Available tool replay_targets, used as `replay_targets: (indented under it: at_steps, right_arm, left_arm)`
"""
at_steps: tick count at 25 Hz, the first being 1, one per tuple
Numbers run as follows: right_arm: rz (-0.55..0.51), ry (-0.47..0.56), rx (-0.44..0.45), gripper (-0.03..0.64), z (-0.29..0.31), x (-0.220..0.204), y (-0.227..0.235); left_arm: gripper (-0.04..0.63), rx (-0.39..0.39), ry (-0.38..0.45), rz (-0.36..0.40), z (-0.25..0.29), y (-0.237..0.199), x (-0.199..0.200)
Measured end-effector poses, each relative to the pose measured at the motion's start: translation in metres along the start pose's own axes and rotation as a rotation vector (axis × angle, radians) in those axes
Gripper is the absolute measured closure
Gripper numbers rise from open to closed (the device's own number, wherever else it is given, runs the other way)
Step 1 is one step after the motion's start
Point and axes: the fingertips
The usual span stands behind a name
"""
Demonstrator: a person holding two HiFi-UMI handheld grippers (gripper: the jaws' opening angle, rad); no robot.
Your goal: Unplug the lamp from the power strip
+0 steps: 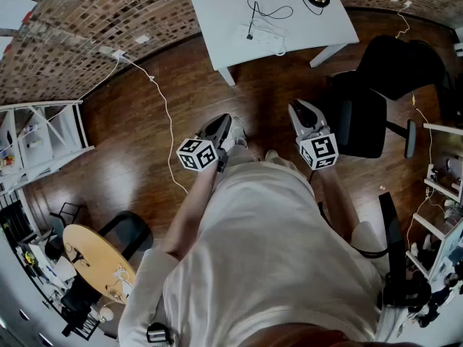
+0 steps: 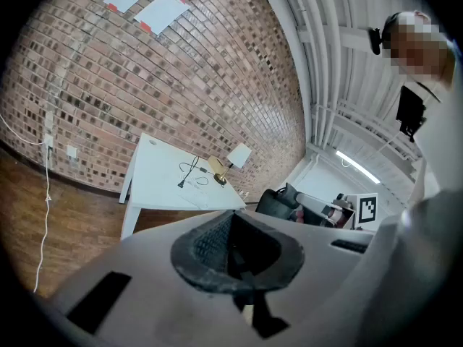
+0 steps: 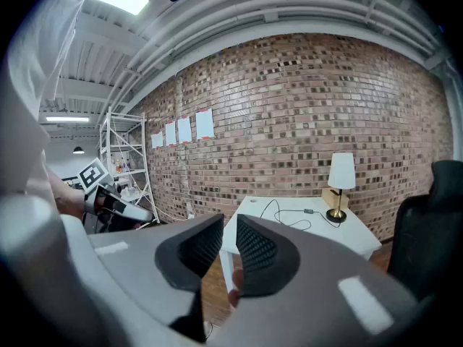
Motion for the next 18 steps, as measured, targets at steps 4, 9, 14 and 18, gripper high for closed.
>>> replay_targets:
  at_steps: [4,9,14,18]
  right_arm:
    - [-0.056,-0.003,-0.012,0.572,0.036,0.019,-0.010]
    - [-0.060,-0.011,-0.037,0.572,0.073,0.031,-0.012]
    - [-0.224,-0.030,-0.106,0.572,0.102,0.040,-0.023]
    - [-0.220,-0.042,-0.119,0.572,0.116,0.037,-0.028]
  left_arm:
    - [0.594,-0.020,-0.008,0.012,0.006,-0.031,0.030]
    - [0.594,-0.045,-0.025,0.034,0.012,-0.061,0.058]
    - [0.594,-0.071,-0.050,0.030,0.022,-0.094,0.074]
    - [0.594,-0.085,-0.067,0.012,0.032,-0.106,0.082]
Point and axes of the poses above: the fingertips, and each gripper's own axes: z forward along the fingers, y to its right, x out of its top, and after that the axes turned 4 degrees about -y, right-handed
